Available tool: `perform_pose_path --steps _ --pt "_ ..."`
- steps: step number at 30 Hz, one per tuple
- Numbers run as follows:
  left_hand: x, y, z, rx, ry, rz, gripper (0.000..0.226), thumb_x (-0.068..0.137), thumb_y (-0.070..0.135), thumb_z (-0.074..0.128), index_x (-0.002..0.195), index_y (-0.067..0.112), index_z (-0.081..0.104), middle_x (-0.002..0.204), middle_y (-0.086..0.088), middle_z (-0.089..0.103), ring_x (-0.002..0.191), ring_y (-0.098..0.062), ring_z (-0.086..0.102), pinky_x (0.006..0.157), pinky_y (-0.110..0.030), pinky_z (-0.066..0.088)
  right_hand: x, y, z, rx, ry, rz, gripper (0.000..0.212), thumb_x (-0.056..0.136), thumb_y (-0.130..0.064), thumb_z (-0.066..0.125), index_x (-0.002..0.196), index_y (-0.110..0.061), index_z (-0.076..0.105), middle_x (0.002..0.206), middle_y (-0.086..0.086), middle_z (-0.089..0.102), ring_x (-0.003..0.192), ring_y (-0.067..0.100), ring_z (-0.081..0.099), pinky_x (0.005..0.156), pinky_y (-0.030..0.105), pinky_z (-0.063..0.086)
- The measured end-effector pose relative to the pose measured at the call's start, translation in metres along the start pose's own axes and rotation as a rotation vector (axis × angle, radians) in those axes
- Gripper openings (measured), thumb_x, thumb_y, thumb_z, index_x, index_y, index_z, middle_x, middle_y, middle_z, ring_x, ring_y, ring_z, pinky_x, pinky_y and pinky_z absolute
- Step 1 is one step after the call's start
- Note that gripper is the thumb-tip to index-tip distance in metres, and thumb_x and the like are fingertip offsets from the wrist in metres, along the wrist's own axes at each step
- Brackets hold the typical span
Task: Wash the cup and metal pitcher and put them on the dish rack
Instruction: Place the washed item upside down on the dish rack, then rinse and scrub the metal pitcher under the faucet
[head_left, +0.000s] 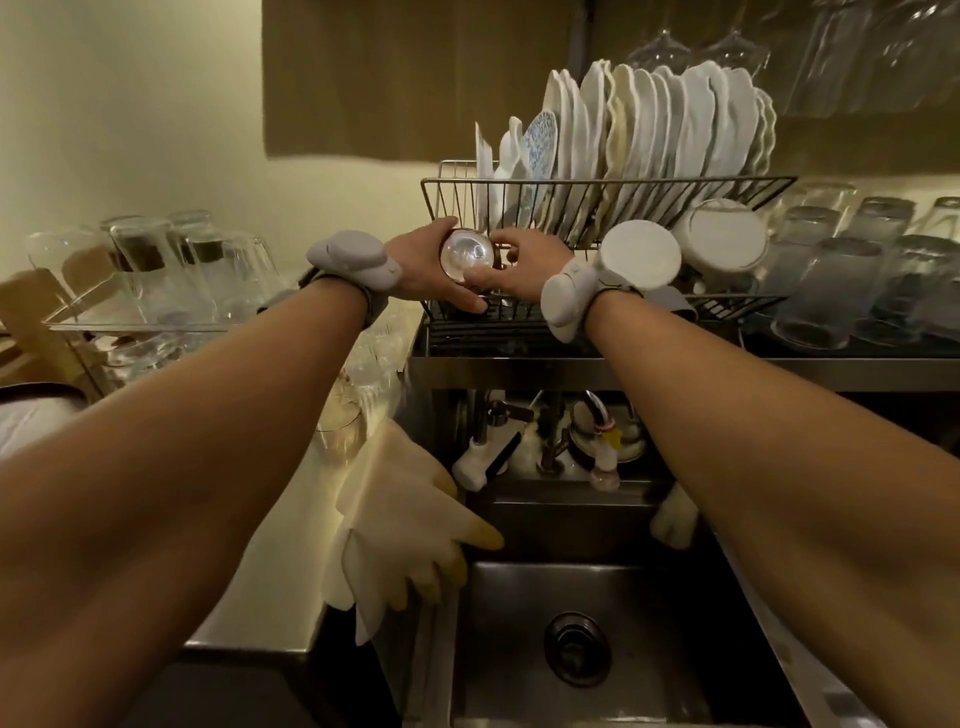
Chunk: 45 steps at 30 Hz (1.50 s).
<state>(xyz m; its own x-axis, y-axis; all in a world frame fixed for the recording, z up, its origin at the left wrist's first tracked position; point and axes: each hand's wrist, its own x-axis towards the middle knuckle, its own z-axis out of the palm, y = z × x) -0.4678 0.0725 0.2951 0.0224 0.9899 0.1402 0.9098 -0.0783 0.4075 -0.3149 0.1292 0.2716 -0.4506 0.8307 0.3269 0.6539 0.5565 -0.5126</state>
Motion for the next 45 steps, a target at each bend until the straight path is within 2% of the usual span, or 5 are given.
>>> perform_pose_path --steps 4,12,23,36,45 --pt "-0.015 0.010 0.003 0.072 0.189 -0.035 0.112 0.063 0.046 0.083 0.151 0.018 0.021 0.155 -0.008 0.030 0.141 -0.028 0.032 0.113 -0.039 0.031 -0.016 0.000 -0.013 -0.054 0.093 -0.016 0.066 0.081 -0.049 0.066 0.134 -0.013 0.050 0.136 0.004 0.055 0.124 0.019 0.053 0.102 0.032 0.044" --pt "-0.064 0.092 0.049 0.197 0.601 0.039 0.038 0.077 0.040 0.068 0.108 0.018 0.061 0.114 -0.008 0.060 0.107 -0.024 0.056 0.090 -0.035 0.045 -0.080 0.028 -0.046 0.003 0.240 -0.137 0.016 0.079 -0.034 0.064 0.085 -0.019 0.067 0.089 -0.002 0.065 0.085 0.012 0.058 0.076 0.028 0.049" --pt "-0.074 0.166 0.208 0.203 -0.260 -0.133 0.027 0.087 0.027 0.063 0.111 0.016 0.069 0.115 -0.007 0.069 0.106 -0.026 0.064 0.094 -0.036 0.051 -0.196 0.166 -0.031 -0.009 -0.306 0.177 0.017 0.082 -0.023 0.065 0.090 -0.010 0.073 0.092 0.006 0.071 0.088 0.022 0.067 0.076 0.034 0.056" --pt "-0.034 0.256 0.382 0.145 -0.500 0.086 0.035 0.088 0.026 0.059 0.121 0.013 0.062 0.120 -0.012 0.063 0.109 -0.031 0.060 0.091 -0.037 0.052 -0.302 0.342 -0.062 -0.049 -0.284 0.576 0.025 0.083 -0.017 0.065 0.103 -0.005 0.070 0.108 0.016 0.070 0.100 0.032 0.065 0.086 0.040 0.055" --pt "-0.015 0.287 0.458 0.118 -0.609 0.179 0.042 0.088 0.034 0.060 0.126 0.017 0.060 0.125 -0.008 0.064 0.112 -0.027 0.062 0.090 -0.031 0.049 -0.345 0.434 -0.069 -0.294 -0.270 0.994 0.091 0.073 -0.044 0.075 0.144 -0.019 0.024 0.148 0.016 0.029 0.135 0.041 0.029 0.104 0.055 0.031"
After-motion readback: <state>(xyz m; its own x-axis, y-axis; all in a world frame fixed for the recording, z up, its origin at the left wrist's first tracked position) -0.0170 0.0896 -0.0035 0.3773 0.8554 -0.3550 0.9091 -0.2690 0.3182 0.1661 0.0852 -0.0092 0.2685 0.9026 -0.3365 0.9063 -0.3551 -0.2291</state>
